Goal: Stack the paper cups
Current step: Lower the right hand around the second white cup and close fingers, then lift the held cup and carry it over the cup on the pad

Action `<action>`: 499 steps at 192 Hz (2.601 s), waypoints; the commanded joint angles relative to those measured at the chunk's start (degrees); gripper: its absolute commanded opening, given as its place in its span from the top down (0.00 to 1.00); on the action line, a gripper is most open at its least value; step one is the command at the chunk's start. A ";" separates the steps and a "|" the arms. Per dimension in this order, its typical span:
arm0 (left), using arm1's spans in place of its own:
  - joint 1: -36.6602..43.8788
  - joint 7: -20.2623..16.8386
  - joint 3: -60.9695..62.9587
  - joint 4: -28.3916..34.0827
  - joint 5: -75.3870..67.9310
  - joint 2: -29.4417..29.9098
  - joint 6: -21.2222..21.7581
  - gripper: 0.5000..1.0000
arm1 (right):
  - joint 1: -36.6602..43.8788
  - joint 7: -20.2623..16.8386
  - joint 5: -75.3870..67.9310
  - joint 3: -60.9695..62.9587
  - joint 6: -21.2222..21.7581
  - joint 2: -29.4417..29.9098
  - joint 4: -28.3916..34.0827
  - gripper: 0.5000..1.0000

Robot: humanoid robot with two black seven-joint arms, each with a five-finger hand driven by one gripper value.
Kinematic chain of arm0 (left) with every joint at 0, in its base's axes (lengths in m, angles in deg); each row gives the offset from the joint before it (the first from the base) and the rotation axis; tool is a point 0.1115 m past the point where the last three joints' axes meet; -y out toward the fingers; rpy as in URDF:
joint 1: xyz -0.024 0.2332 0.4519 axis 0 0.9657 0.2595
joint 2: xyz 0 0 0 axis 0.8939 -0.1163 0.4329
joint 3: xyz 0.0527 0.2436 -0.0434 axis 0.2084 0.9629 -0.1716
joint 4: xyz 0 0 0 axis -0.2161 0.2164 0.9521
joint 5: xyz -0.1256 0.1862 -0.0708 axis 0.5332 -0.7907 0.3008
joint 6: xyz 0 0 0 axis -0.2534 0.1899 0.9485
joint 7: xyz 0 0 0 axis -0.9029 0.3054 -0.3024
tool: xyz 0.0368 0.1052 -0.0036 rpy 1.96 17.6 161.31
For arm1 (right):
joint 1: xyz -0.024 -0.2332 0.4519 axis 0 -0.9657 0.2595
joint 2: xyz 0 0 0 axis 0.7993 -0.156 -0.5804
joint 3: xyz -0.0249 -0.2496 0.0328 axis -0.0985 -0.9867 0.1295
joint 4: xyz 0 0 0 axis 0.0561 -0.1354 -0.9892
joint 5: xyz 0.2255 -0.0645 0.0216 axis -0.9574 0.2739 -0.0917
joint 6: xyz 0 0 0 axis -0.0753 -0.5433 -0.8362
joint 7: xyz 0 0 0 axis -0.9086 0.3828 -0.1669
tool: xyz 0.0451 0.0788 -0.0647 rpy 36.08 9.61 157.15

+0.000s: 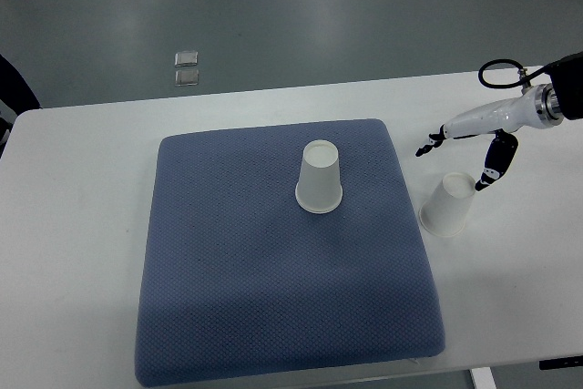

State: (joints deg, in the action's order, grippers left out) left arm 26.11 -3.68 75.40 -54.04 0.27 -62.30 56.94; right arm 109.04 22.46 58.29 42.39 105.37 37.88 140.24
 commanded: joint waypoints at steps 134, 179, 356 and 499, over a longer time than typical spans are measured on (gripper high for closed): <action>0.00 0.00 0.00 0.00 0.00 0.00 0.00 0.00 | -7.06 -0.44 0.84 -0.71 -9.14 1.02 -0.33 0.21; 0.00 0.00 0.00 0.00 0.00 0.00 0.00 0.00 | -7.14 -0.44 1.37 -4.32 -13.53 0.93 -0.68 0.22; 0.00 0.00 0.00 0.00 0.00 0.00 0.00 0.00 | -6.44 -0.44 3.12 -5.11 -15.11 1.11 -1.21 0.69; 0.00 0.00 0.00 0.00 0.00 0.00 0.00 0.00 | 14.92 0.97 2.07 -4.58 -5.62 1.02 1.87 0.69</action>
State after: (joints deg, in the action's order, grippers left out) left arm 26.11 -3.68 75.40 -54.04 0.27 -62.30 56.94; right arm 120.04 22.99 60.59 37.67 97.64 38.63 140.49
